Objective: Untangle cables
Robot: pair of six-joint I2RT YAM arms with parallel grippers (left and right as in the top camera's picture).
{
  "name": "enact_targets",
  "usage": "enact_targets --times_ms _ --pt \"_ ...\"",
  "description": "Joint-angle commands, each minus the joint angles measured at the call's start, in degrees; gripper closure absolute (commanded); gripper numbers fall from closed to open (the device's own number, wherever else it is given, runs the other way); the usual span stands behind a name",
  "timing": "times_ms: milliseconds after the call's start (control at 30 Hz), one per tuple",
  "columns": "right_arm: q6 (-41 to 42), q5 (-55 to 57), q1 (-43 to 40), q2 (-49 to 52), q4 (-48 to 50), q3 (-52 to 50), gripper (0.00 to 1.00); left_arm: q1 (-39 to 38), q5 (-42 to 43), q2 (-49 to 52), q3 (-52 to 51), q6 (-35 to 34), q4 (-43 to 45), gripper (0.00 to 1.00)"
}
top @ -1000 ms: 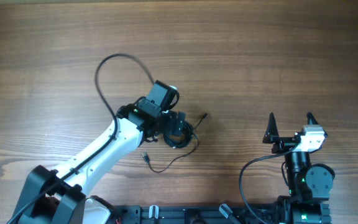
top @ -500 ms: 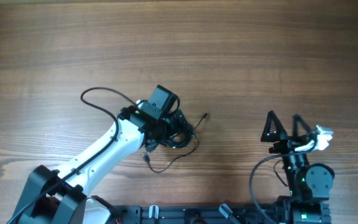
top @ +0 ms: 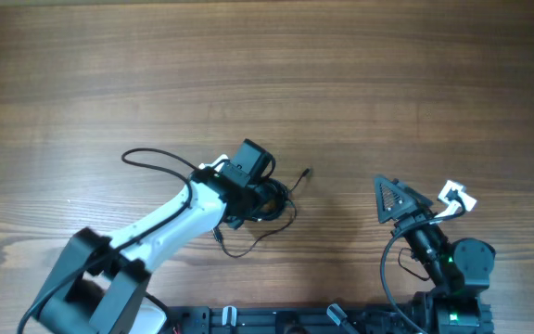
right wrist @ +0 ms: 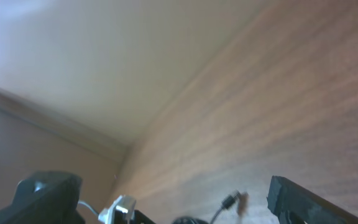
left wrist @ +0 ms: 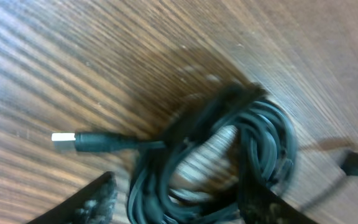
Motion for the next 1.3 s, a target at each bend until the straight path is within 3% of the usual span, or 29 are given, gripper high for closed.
enact_targets --times_ms 0,100,200,267,400,600,733,900,1033,1267 --pt "-5.18 -2.23 -0.24 3.69 -1.9 5.44 0.01 -0.31 -1.86 3.54 -0.55 -0.46 1.57 0.58" --pt "-9.16 -1.97 -0.24 8.33 -7.41 10.32 0.0 -0.42 -1.62 4.5 -0.55 -0.37 2.21 0.7" --pt "-12.96 -1.55 -0.24 13.51 -14.75 15.69 0.0 -0.39 -1.84 4.28 -0.52 0.79 2.34 0.96" --pt "-15.85 -1.57 -0.24 17.05 -19.5 19.28 0.0 0.17 -2.49 3.76 -0.39 5.55 3.34 0.96" --pt "-21.55 -2.69 -0.24 23.63 -27.96 25.83 0.0 4.39 -2.73 -0.52 2.19 22.77 1.99 0.96" --pt "-21.9 -19.96 -0.22 30.27 -28.59 26.51 0.0 9.2 -2.05 -13.22 4.81 40.72 1.11 0.96" --pt "-31.15 -25.83 -0.07 33.18 -28.13 26.51 0.0 9.44 -2.03 -22.29 4.81 49.9 1.31 0.96" --pt "-31.58 -27.34 3.17 34.6 -22.91 26.51 0.02 9.46 -2.05 -29.55 4.81 53.0 0.66 0.96" --pt "-30.23 -26.34 9.07 34.77 -13.18 26.51 0.04 9.46 -2.12 -31.8 4.81 54.55 -0.68 0.96" --pt "-29.86 -10.91 21.64 35.65 -0.07 26.51 0.04 9.46 -2.08 -31.8 4.81 55.78 -3.08 0.96"
